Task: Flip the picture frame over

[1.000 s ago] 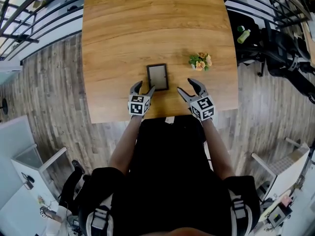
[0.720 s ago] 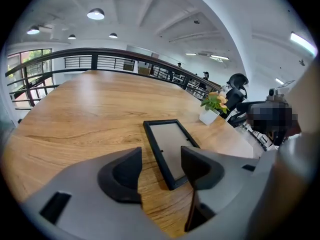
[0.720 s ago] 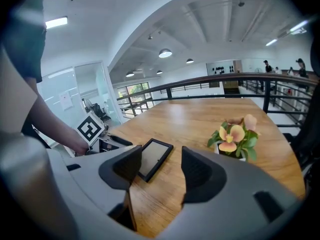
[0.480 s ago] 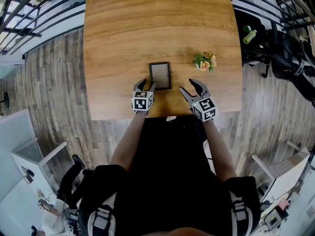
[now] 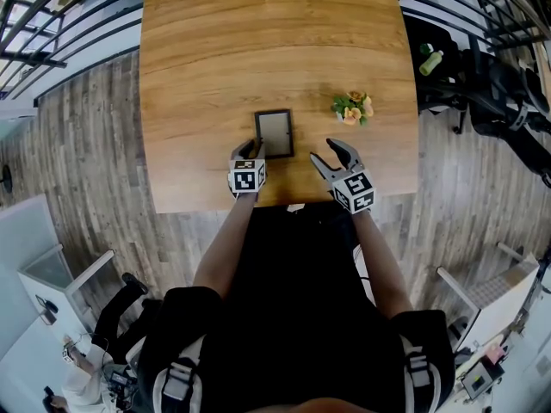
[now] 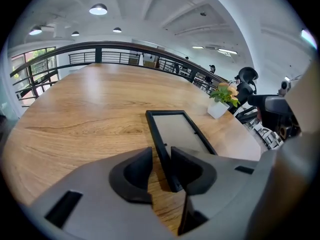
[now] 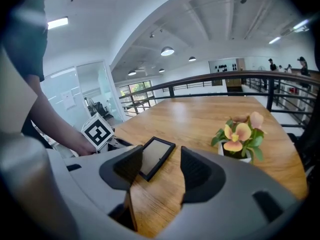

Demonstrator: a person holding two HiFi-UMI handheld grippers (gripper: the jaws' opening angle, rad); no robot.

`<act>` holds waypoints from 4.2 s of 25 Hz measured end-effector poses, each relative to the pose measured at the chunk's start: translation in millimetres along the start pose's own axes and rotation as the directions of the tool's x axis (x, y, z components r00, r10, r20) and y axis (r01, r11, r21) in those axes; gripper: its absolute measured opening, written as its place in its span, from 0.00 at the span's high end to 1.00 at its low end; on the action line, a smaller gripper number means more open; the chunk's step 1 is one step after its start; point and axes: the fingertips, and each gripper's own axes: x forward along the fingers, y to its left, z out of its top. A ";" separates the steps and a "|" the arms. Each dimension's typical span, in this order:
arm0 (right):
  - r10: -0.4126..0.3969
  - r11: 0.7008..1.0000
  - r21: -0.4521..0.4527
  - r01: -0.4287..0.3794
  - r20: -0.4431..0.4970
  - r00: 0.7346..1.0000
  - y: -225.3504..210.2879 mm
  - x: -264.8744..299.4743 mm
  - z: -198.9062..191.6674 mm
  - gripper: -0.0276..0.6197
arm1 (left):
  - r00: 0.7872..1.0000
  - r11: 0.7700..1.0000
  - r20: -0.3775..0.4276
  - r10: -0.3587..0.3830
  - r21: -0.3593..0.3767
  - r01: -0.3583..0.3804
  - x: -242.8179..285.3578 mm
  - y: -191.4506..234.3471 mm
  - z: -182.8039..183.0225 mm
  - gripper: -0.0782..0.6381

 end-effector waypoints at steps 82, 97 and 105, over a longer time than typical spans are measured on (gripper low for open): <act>0.227 0.790 0.569 -0.228 0.074 0.971 31.2 44.1 -30.4 0.84 | 0.971 0.956 0.175 -0.163 -0.215 0.199 -39.5 -37.2 38.3 0.81; 0.177 0.845 0.502 -0.184 0.061 0.982 26.0 47.9 -19.0 0.85 | 0.949 0.929 0.206 -0.239 -0.236 0.286 -41.0 -49.0 47.9 0.64; 0.072 0.978 0.198 -0.069 -0.007 0.997 26.8 51.8 -4.4 0.85 | 0.915 0.894 0.282 -0.289 -0.263 0.363 -52.8 -68.3 82.2 0.63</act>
